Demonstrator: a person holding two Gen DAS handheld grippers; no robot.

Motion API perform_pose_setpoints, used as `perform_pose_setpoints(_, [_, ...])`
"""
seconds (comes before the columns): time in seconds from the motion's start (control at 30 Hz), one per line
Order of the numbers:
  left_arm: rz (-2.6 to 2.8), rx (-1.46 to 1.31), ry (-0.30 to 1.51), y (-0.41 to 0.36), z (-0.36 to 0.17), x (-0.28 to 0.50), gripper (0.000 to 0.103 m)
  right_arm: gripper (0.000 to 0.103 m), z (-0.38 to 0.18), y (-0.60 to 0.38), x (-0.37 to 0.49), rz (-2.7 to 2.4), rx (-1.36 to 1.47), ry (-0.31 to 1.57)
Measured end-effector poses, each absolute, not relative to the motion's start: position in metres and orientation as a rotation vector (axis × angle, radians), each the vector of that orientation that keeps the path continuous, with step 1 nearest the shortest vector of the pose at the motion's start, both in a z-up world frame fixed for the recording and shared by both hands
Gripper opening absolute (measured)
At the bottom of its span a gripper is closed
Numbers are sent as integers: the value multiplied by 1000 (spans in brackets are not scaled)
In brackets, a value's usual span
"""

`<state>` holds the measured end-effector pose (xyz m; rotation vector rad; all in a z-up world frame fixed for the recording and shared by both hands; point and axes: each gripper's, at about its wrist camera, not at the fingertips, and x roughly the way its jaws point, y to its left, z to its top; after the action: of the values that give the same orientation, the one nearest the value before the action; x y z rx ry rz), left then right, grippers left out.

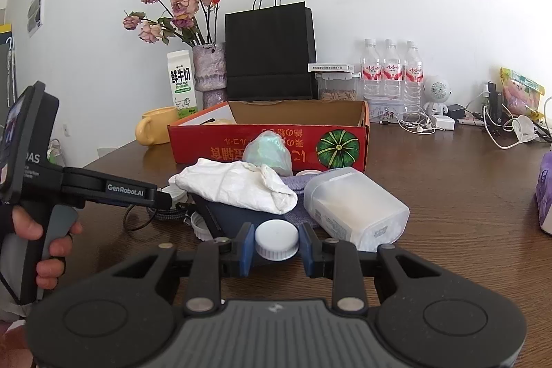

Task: Organize objects
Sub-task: 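Grasp the white bottle cap with the right gripper while the left gripper grasps the USB cable, then carry the cap and cable over the red box and release them inside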

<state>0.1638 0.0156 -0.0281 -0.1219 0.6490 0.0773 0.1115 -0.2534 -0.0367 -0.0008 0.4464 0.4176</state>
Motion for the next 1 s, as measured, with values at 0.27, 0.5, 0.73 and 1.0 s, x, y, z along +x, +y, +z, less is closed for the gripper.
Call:
perform_pose_setpoints(0.27, [64, -149, 638, 16, -28, 161, 30, 27, -38, -254, 112, 417, 3, 448])
perform_pose_setpoints(0.5, [58, -184, 611, 24, -23, 153, 28, 27, -38, -255, 112, 415, 4, 447])
perform_pose_setpoints(0.73, [59, -195, 554, 29, -6, 143, 28, 27, -35, -256, 113, 412, 2, 438])
perform_pose_setpoints(1.0, [56, -197, 484, 32, 16, 142, 28, 27, -25, -249, 122, 420, -7, 403])
